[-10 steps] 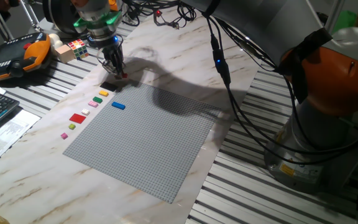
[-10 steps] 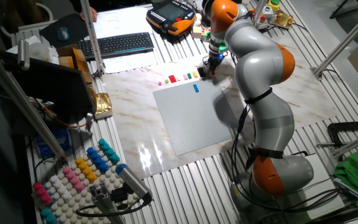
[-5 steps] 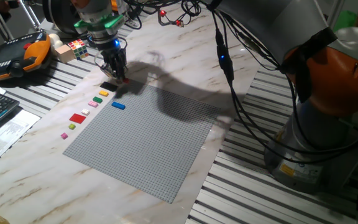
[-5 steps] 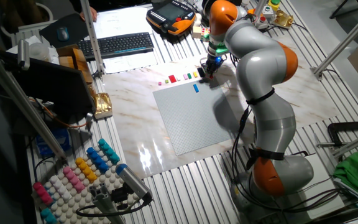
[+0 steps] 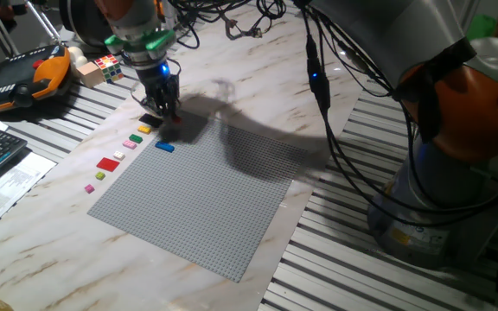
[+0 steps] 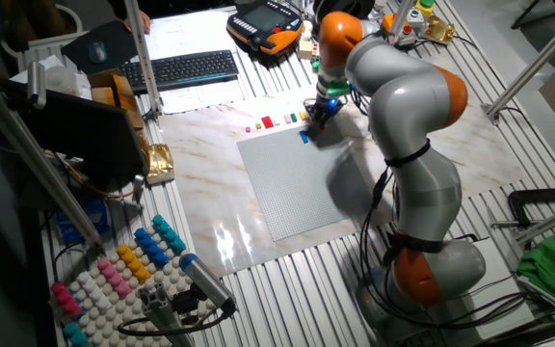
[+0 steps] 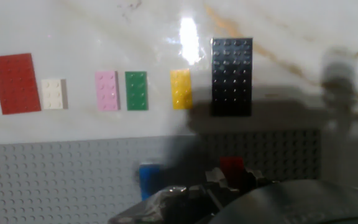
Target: Build with small Lego blocks
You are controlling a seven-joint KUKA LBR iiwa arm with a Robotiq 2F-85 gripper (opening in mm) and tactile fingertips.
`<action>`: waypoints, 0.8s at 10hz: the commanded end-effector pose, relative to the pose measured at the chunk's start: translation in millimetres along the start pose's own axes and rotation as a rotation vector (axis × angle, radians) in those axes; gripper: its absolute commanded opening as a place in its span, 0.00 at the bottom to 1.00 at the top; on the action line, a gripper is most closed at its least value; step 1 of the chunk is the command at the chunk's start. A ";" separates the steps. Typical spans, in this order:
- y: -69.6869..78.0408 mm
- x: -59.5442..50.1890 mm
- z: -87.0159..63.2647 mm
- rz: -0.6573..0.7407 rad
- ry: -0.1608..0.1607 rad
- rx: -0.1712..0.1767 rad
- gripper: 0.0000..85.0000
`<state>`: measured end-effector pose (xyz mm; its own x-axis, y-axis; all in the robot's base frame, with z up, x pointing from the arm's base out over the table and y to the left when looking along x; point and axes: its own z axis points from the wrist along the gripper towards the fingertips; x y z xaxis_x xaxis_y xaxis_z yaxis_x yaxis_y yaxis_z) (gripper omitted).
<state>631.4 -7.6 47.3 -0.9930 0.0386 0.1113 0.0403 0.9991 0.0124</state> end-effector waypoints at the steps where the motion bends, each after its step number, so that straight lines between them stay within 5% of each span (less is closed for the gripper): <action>1: 3.1 3.4 2.8 0.017 -0.001 -0.004 0.01; 5: 18.4 15.4 13.1 0.116 -0.012 -0.022 0.01; 8: 27.8 14.2 18.9 0.128 -0.018 -0.028 0.01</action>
<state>616.7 21.5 29.3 -0.9821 0.1620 0.0961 0.1653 0.9859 0.0271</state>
